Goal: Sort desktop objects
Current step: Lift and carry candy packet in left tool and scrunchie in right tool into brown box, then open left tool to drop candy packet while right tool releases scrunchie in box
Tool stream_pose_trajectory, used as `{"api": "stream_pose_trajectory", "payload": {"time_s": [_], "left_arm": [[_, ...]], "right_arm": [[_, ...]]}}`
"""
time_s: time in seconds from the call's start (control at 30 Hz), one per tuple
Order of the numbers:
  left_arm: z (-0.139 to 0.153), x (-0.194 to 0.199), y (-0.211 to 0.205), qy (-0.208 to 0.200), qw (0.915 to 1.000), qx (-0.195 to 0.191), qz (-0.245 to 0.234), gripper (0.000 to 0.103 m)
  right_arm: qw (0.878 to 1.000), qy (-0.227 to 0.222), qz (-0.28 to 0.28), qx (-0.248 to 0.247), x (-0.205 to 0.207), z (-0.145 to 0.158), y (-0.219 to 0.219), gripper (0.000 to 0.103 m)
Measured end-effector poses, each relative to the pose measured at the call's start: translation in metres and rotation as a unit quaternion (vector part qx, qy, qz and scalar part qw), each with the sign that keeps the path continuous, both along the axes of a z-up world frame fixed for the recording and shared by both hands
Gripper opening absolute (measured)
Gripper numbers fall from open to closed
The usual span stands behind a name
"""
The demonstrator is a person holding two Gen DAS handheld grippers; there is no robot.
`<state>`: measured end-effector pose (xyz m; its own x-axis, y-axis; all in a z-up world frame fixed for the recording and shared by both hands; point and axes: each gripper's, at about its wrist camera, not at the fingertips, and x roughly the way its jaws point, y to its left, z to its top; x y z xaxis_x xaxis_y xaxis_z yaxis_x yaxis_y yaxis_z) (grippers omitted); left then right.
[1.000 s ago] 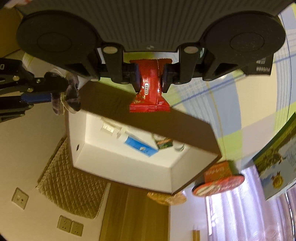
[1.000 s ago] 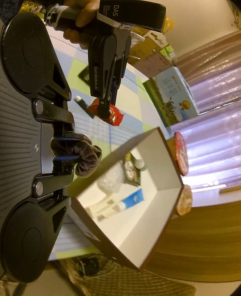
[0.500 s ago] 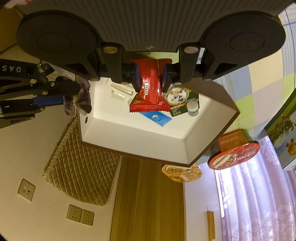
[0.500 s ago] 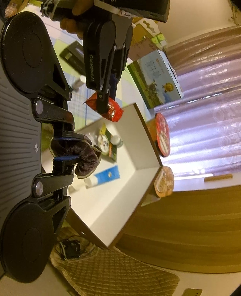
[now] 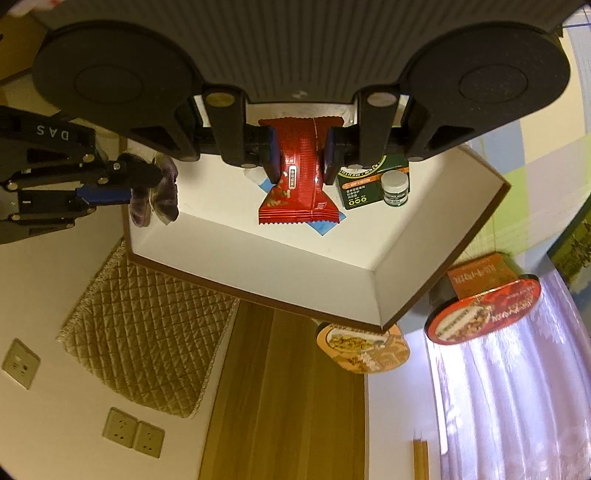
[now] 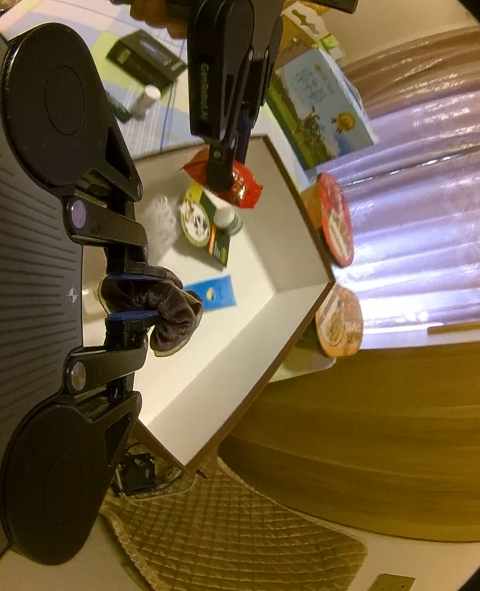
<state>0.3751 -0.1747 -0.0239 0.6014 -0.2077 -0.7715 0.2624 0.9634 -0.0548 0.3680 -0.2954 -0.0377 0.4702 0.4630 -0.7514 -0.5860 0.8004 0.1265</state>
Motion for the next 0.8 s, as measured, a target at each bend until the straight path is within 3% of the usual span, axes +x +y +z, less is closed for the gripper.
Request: {"api": "stream_pose_trajectory", "payload": {"time_s": [0.43, 0.8], "left_arm": [[-0.048, 0.072, -0.013, 0.074, 0.9970, 0.006, 0.023, 0.019], [-0.077, 0.101, -0.026, 0.109, 0.9936, 0.017, 0.021, 0.020]], "right_arm": [[0.999, 0.035, -0.010, -0.035, 0.064, -0.029, 0.000, 0.013], [0.997, 0.054, -0.010, -0.050, 0.086, -0.042, 0.003, 0.013]]}}
